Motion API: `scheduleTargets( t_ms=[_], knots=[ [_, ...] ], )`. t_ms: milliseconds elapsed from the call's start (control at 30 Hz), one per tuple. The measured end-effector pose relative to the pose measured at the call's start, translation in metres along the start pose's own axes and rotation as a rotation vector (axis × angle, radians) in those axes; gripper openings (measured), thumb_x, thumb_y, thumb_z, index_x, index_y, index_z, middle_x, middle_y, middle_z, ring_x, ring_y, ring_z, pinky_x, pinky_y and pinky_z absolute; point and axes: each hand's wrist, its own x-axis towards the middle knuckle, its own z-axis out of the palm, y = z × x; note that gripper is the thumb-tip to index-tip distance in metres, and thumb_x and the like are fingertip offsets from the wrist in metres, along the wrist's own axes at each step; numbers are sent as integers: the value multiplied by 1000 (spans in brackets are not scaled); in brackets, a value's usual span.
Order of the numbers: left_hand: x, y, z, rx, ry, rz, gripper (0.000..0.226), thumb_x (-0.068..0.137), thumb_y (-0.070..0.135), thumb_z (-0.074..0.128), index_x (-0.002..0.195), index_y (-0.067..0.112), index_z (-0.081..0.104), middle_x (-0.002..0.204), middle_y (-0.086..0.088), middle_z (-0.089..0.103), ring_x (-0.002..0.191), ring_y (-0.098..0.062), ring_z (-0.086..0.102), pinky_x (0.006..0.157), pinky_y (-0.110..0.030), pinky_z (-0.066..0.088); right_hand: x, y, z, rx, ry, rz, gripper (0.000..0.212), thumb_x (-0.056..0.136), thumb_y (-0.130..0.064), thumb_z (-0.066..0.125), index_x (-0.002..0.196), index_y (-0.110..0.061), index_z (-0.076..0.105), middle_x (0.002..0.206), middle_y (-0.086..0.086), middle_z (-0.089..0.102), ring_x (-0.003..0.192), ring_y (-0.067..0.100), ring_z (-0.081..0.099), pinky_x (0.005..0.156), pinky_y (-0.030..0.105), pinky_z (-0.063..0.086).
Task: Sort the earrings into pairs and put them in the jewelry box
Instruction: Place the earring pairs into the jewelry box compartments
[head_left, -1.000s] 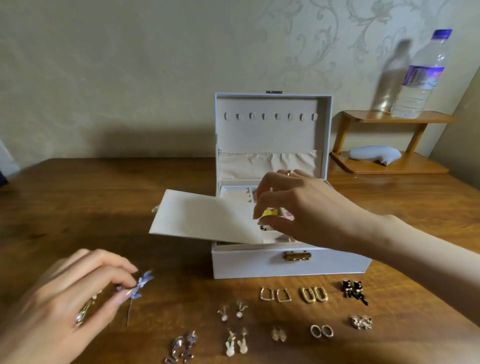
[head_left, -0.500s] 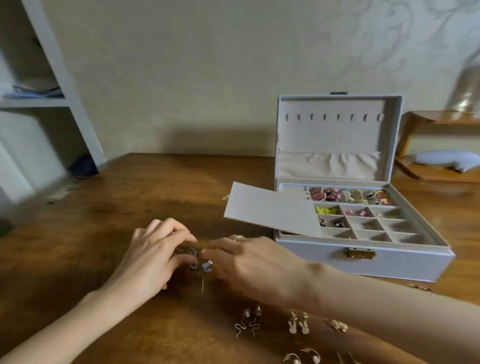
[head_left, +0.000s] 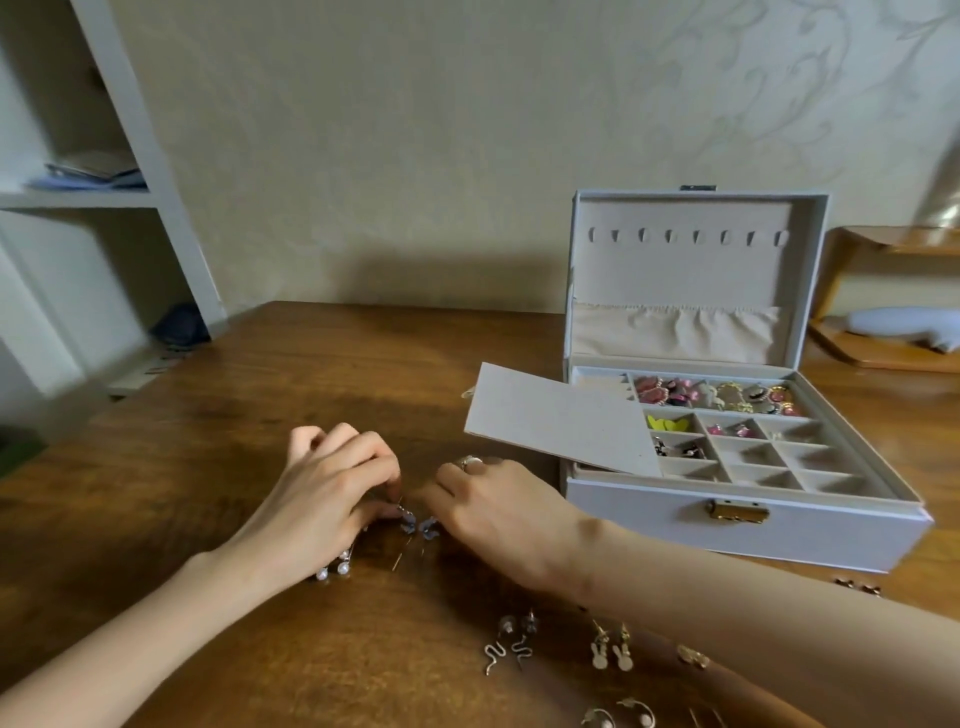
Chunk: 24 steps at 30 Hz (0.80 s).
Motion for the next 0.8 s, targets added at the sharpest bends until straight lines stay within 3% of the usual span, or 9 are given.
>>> scheduleTargets(
  t_ms=[133,333,500,633,800],
  knots=[
    [-4,10,-12,15,72,78,28,65,21,80,80,28,57,101,12,59,99,-9,48,87,-36,35,-8,-3,-5,-45,125,-69,13,89,-14,55,96,-5,61,91,14,64,90,32,62,73,39,54],
    [0,34,-42,-108,217,204,9,82,30,60,89,25,60,92,12,61,90,-5,54,82,-23,39,-43,-4,-39,-55,215,-23,31,99,-16,31,89,-10,59,93,9,64,83,28,61,63,38,49],
    [32,66,-60,-180,330,302,20,82,35,54,88,19,65,88,11,62,86,-3,56,79,-23,43,-86,25,-78,-18,297,171,9,89,-15,58,84,-12,64,99,6,67,83,24,62,64,38,52],
    [72,94,-63,-229,381,371,14,83,31,62,84,17,64,85,10,61,82,-6,56,76,-23,40,-122,63,-98,25,345,345,9,84,-24,63,84,-17,68,98,-2,68,86,18,65,63,37,56],
    [125,130,-51,-326,346,386,11,81,31,60,81,20,59,80,17,55,77,2,46,74,-15,33,-156,102,-99,-21,323,499,12,83,-30,66,82,-18,69,95,-5,68,80,17,65,55,38,55]
  ],
)
